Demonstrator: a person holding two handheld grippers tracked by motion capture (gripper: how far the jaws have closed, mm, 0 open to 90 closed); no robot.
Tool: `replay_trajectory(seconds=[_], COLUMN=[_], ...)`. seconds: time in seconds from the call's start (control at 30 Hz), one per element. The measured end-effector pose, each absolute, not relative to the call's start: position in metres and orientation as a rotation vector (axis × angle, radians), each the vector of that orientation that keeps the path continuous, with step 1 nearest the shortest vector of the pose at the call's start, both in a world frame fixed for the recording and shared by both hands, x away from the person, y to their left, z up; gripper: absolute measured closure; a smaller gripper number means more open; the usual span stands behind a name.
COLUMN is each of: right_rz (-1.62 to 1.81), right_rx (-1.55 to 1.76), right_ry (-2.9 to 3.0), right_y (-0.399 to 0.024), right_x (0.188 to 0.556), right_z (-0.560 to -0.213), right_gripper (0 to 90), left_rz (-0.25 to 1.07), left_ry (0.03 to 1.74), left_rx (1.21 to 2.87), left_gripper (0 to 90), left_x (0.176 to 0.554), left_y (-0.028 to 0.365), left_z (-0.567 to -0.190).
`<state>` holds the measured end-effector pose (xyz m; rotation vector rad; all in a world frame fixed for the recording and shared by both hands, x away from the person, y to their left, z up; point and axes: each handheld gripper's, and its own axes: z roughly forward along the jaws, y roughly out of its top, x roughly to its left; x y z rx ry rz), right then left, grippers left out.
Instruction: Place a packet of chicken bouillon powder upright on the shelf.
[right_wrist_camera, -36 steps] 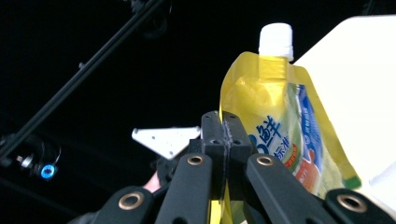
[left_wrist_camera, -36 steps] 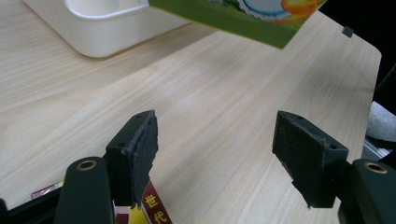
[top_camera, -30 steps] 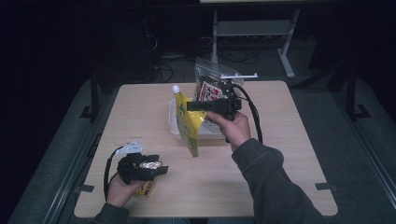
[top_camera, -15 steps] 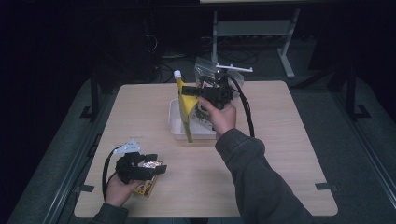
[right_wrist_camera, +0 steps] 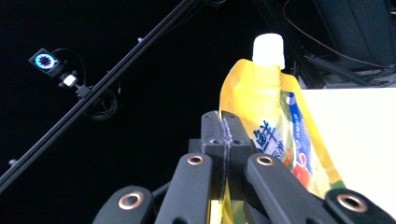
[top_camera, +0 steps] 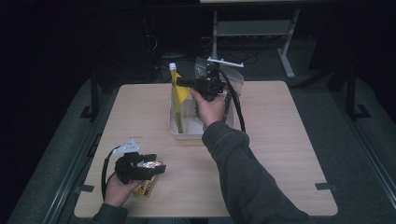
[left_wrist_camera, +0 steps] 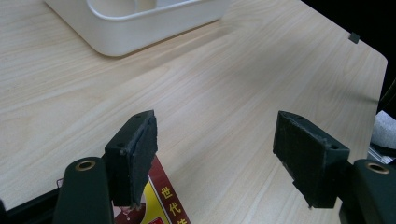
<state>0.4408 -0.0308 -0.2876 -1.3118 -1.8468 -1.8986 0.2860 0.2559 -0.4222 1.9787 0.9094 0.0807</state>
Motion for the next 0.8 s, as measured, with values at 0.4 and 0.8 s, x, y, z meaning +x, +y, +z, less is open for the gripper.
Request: replay_trajectory(seconds=[0.4,0.8], right_rz=[-1.903,-1.932], right_rx=[-1.362,-1.386], right_ry=[-1.851,-1.869], right_y=[-0.016,-0.008], right_x=[0.453,0.459], right_z=[-0.303,-0.315], right_gripper=[89.0,89.0], left_rz=[0.075,0.072], left_ry=[0.910,0.911], left_rx=[1.974,1.962], left_gripper=[29.9,29.8], left_x=[0.287,0.287], left_y=[0.258,0.260], left_z=[-0.423,-0.422])
